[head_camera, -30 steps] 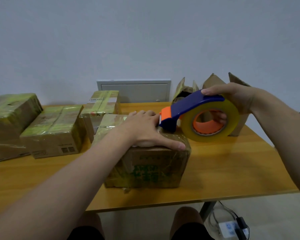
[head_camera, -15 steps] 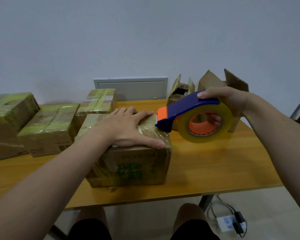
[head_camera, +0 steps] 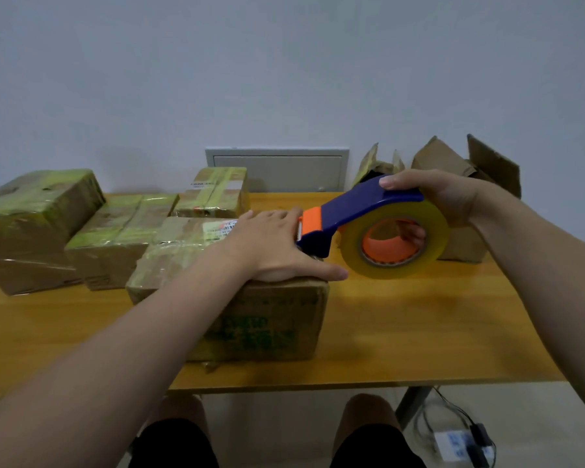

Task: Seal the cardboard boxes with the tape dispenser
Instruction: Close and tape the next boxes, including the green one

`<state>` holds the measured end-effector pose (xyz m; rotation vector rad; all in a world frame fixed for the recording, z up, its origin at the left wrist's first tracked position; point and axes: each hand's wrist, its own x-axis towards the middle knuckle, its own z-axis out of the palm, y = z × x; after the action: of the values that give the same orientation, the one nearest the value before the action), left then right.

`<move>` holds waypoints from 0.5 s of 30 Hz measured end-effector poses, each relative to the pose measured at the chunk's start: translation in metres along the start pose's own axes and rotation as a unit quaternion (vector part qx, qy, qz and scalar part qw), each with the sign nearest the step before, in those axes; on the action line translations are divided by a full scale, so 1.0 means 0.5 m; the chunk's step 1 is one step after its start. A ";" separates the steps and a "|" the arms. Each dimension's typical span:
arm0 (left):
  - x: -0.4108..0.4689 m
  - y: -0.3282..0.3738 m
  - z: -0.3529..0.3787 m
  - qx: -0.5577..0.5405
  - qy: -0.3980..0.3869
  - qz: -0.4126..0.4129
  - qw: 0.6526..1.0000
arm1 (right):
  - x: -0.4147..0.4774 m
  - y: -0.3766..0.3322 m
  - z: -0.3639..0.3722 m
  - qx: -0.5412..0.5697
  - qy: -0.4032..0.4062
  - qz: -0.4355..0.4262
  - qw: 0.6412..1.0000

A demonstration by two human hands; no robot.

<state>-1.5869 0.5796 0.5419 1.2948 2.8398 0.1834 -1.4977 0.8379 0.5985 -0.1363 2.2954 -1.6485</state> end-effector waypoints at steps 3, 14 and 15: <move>0.000 -0.009 0.001 0.000 0.002 -0.001 1.000 | -0.003 0.003 -0.009 -0.021 -0.007 0.016 1.000; 0.002 0.000 -0.007 0.032 -0.040 -0.015 0.999 | -0.060 0.028 -0.065 -0.017 0.002 0.075 0.997; -0.001 0.000 -0.008 0.029 -0.041 -0.015 0.999 | -0.056 0.023 -0.061 -0.026 0.003 0.075 0.997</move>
<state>-1.5868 0.5790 0.5459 1.2396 2.8140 0.0468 -1.4792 0.8764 0.6022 0.0299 2.2938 -1.5179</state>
